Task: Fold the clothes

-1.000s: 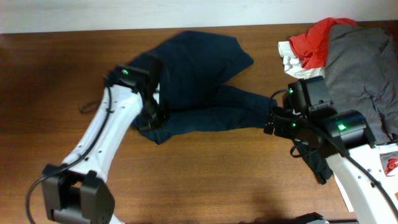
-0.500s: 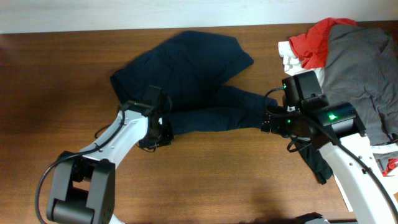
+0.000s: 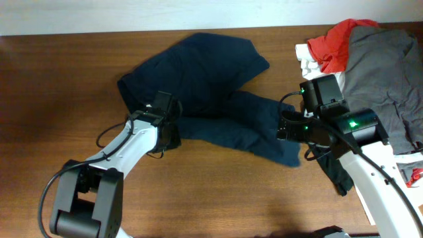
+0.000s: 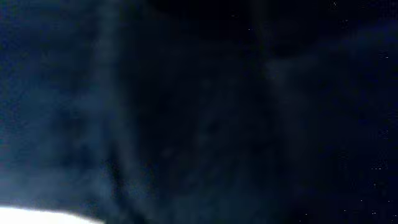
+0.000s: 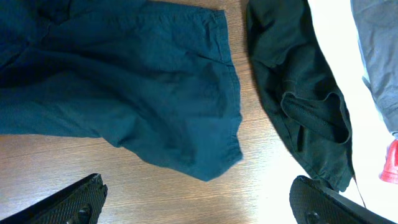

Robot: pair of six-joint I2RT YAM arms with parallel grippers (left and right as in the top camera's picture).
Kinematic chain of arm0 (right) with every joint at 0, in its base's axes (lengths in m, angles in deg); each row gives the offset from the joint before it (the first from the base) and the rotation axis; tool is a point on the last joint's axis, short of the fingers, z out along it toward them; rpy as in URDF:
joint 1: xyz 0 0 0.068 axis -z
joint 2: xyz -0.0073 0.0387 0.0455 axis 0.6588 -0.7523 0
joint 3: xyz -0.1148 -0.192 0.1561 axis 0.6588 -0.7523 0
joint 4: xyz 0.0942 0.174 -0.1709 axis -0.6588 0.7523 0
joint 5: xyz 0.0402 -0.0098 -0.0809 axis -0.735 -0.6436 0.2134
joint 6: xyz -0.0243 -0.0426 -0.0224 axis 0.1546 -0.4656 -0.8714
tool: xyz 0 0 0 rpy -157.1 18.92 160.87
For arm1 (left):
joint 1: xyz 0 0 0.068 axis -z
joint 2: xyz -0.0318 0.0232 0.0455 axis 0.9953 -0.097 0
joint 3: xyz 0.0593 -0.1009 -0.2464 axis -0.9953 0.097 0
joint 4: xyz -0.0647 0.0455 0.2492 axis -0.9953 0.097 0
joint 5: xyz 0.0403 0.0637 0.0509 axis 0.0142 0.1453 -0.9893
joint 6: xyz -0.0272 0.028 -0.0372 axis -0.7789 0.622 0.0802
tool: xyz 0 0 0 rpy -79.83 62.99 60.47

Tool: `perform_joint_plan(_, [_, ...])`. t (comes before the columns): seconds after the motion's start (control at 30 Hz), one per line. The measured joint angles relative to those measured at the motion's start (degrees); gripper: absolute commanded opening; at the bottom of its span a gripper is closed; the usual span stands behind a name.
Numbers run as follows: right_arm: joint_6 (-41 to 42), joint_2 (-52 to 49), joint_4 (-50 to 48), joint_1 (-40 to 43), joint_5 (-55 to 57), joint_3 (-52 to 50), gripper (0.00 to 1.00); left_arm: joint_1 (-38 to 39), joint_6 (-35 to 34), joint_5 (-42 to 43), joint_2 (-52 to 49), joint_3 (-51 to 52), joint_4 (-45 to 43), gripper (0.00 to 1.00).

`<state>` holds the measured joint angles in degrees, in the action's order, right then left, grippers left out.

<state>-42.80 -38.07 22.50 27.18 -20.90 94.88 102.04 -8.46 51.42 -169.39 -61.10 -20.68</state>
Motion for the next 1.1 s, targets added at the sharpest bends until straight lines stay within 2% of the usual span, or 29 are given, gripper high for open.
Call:
perform_joint_plan(0.43, [-1.1, 0.0, -0.2, 0.0, -0.5, 0.0, 0.99, 0.0, 2.2, -4.7, 0.0, 0.0, -4.4, 0.36])
perform_joint_plan(0.5, [-1.3, 0.0, -0.2, 0.0, -0.7, 0.0, 0.99, 0.0, 3.7, -5.2, 0.0, 0.1, -6.5, 0.33])
perform_joint_plan(0.73, [-2.4, 0.0, -0.3, 0.0, -0.9, 0.0, 0.99, 0.0, 12.0, -5.8, 0.0, 0.2, -13.3, 0.34])
perform_joint_plan(0.77, [-2.5, 0.0, -0.3, 0.0, -1.0, 0.0, 0.99, 0.0, 13.1, -5.8, 0.0, 0.2, -13.7, 0.39])
perform_joint_plan(0.83, [-2.6, 0.0, -0.3, 0.0, -1.1, 0.0, 0.99, 0.0, 14.9, -6.0, 0.0, 0.3, -14.3, 0.39])
perform_joint_plan(0.87, [-2.6, 0.0, -0.3, 0.0, -1.1, 0.0, 0.99, 0.0, 15.3, -6.1, 0.0, 0.4, -14.7, 0.37])
perform_joint_plan(0.9, [-2.6, 0.0, -0.3, 0.0, -1.1, 0.0, 0.99, 0.0, 15.7, -6.2, 0.0, 0.5, -15.0, 0.3])
perform_joint_plan(0.93, [-2.7, 0.0, -0.3, 0.0, -1.1, 0.0, 0.99, 0.0, 16.2, -6.3, -0.3, 0.7, -15.2, 0.2])
perform_joint_plan(0.97, [-2.8, 0.0, -0.3, 0.0, -1.1, 0.0, 0.99, 0.0, 16.3, -6.3, -0.6, 0.7, -15.3, 0.02])
perform_joint_plan(1.1, [-3.0, 0.0, 0.6, 0.0, -1.6, 0.0, 0.99, 0.0, 17.2, -6.3, -2.9, 0.8, -15.3, 0.0])
